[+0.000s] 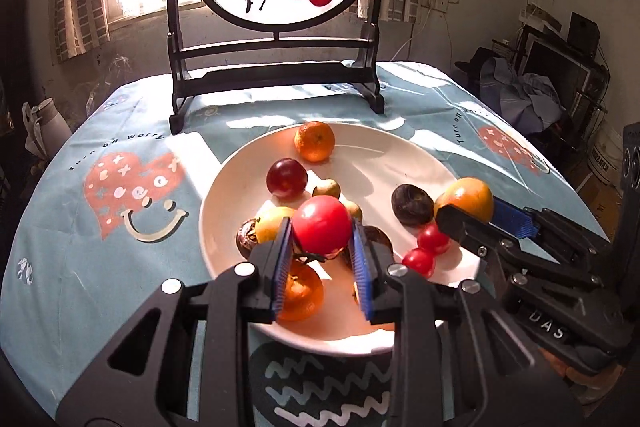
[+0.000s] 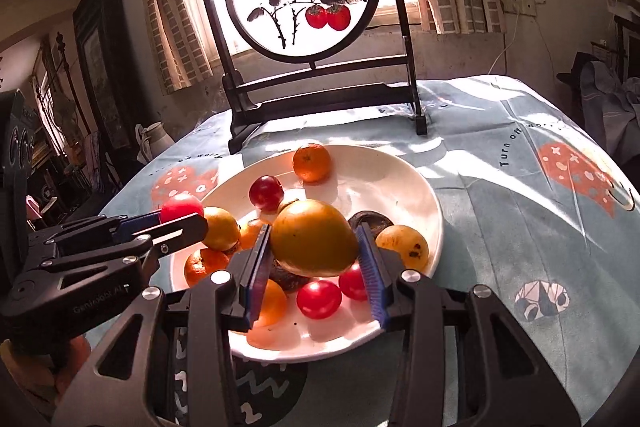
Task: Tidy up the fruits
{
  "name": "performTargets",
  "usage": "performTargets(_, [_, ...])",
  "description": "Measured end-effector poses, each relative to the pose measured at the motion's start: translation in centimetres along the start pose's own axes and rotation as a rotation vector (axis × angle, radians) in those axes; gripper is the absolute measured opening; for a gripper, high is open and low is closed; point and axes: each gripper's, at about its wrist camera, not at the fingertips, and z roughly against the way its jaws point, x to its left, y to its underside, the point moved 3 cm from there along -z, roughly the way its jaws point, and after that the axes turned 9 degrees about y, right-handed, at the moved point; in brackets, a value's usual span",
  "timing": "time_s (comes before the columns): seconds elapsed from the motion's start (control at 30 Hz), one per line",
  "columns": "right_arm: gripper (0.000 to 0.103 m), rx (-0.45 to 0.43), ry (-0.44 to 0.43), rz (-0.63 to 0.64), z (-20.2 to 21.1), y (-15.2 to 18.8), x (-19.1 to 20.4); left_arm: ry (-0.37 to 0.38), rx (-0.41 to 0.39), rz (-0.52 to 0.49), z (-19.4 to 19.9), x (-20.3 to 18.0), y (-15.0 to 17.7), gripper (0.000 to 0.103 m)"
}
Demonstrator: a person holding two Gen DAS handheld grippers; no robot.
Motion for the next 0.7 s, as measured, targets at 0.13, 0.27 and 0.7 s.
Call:
performTargets(0.13, [0.061,0.019,0.008,0.007,-0.7,-0.6,-0.1,-0.159,-0.039,0.016,0.7,1.3,-0.4,0.088])
performTargets(0.27, [0.065,-0.009,-0.001,0.030,2.1,-1.1,0.0,-0.158,-0.068,0.030,3.7,1.9,-0.4,0.096])
performTargets(0.7, [0.102,0.111,-0.083,0.298,9.0,6.6,1.4,-0.174,-0.011,-0.045,8.4,0.4,6.9,0.101])
